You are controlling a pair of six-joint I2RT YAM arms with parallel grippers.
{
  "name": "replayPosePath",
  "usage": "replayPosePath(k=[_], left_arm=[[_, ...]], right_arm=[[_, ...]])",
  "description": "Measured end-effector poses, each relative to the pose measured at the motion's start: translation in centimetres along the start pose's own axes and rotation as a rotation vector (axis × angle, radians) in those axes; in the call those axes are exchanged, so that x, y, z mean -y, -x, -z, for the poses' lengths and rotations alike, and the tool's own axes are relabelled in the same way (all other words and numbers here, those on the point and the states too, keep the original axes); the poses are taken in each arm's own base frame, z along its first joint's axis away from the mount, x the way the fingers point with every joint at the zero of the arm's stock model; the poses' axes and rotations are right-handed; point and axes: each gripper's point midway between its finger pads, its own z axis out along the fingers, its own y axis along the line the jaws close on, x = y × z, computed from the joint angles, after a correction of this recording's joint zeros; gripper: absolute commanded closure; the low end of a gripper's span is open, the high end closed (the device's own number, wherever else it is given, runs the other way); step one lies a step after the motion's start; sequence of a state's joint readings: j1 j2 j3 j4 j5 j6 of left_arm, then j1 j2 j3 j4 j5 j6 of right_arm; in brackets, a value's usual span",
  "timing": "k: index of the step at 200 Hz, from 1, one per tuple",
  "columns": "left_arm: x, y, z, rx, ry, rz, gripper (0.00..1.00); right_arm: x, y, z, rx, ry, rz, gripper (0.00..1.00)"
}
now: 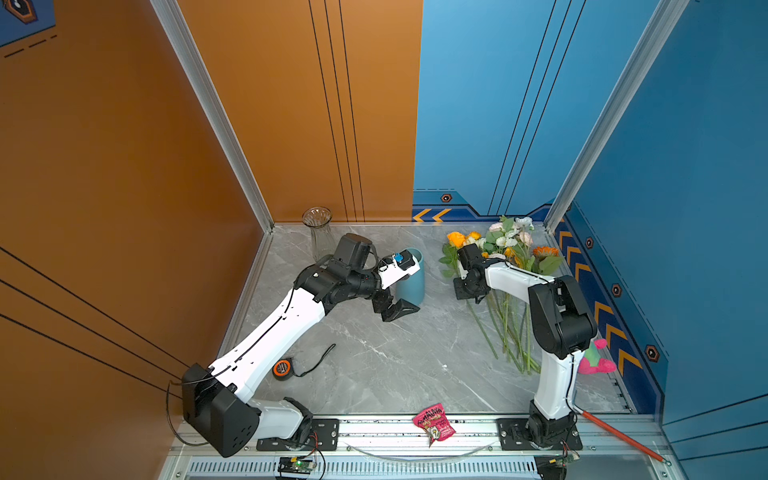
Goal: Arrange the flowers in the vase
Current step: 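Close the right gripper on the yellow rose stem, then lift the yellow rose upright with the right gripper over the blue vase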
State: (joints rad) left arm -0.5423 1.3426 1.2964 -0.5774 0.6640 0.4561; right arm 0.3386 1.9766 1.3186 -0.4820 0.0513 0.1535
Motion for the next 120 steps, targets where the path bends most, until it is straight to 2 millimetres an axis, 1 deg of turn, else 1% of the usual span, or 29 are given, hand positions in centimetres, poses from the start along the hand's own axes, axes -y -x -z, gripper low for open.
replayPosePath(k=[23, 41, 56, 87, 101, 120], left_arm=[[-0.3, -0.1, 0.1, 0.0, 0.007, 0.004, 0.02], [-0.8, -0.2, 0.4, 0.001, 0.021, 0.013, 0.02], [-1.4, -0.4, 0.8, 0.004, 0.034, 0.023, 0.02], [-2.6, -0.6, 1.6, 0.018, 0.052, 0.049, 0.02], [-3.1, -0.7, 2.1, 0.025, 0.06, 0.06, 0.02], [-3.8, -0.9, 2.7, 0.035, 0.072, 0.074, 0.02]], right_arm=[[-1.0, 0.0, 0.5, 0.01, 0.008, 0.051, 1.0], [-1.7, 0.2, 2.1, 0.04, 0.038, 0.07, 1.0], [-2.1, 0.7, 4.1, 0.082, 0.075, 0.068, 1.0], [-2.6, 3.0, 9.1, 0.21, 0.158, 0.04, 1.0], [-2.7, 3.9, 11.1, 0.266, 0.195, 0.017, 1.0], [-2.8, 4.7, 13.4, 0.334, 0.239, -0.019, 1.0]])
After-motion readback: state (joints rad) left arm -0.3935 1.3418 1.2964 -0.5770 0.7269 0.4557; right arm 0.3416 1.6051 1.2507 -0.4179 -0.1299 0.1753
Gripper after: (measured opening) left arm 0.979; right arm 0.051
